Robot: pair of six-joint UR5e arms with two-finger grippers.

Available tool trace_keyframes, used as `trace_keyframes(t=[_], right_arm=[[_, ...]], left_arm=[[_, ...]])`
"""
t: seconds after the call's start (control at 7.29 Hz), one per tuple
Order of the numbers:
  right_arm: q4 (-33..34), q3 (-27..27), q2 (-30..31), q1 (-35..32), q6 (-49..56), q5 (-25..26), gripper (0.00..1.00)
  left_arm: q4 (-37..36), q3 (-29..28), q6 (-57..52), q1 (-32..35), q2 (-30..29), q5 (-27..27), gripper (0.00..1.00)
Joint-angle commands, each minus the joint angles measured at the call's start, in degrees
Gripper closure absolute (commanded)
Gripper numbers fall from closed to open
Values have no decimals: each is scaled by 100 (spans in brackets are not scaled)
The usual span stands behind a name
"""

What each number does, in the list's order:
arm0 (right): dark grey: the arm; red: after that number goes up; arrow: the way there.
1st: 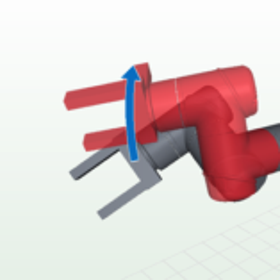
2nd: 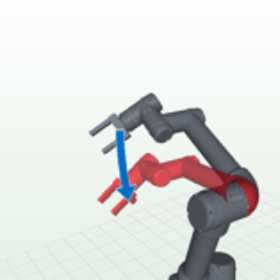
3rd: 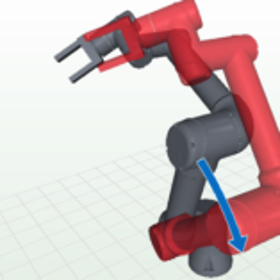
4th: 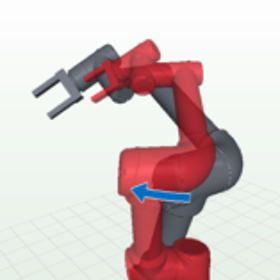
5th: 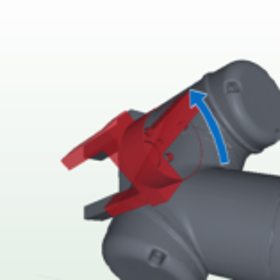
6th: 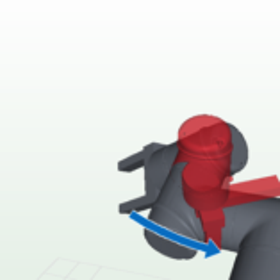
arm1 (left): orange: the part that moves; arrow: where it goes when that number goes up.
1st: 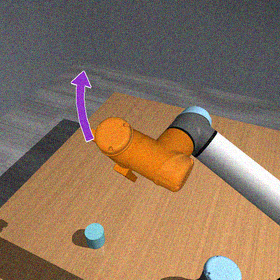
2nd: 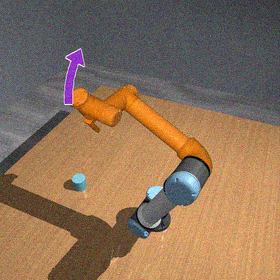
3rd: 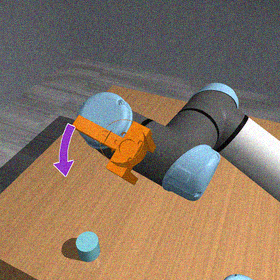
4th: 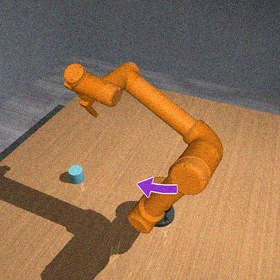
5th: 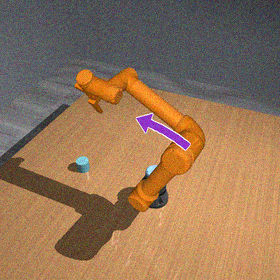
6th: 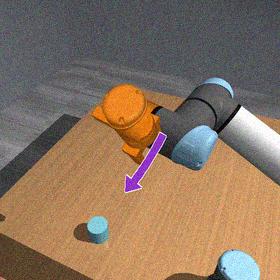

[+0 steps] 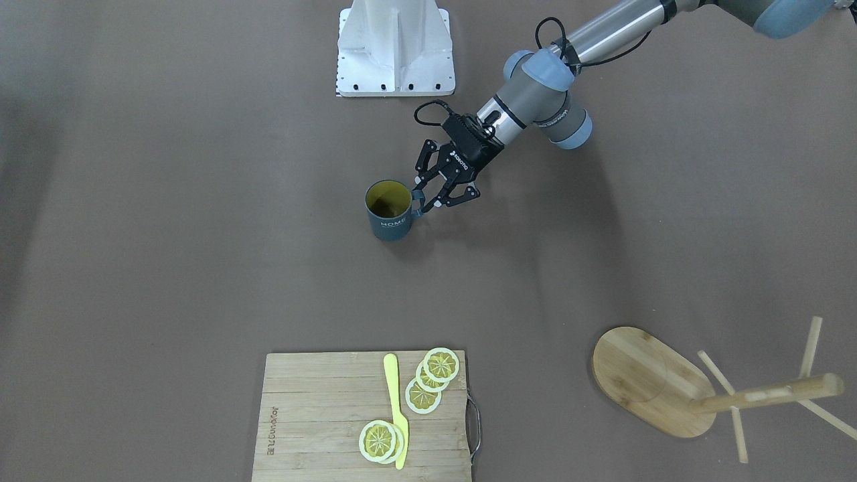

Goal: Hang cup on storage rack
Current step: 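Close the left gripper on the blue mug's handle, then lift the mug with the left gripper and carry it to the wooden rack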

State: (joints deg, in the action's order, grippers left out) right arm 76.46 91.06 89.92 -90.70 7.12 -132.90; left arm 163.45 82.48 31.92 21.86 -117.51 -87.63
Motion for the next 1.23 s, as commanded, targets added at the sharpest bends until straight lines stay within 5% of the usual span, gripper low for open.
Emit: trace_keyframes(t=[0.0, 0.55, 1.1], right_arm=[[0, 0, -1, 0, -44, 1, 0], [0, 0, -1, 0, -97, 10, 0], [0, -9, 17, 0, -123, 19, 0]], left_arm=[[143, 14, 42, -50, 0, 9, 100], [460, 66, 1399, 160, 18, 26, 100], [724, 40, 4982, 835, -9, 18, 100]])
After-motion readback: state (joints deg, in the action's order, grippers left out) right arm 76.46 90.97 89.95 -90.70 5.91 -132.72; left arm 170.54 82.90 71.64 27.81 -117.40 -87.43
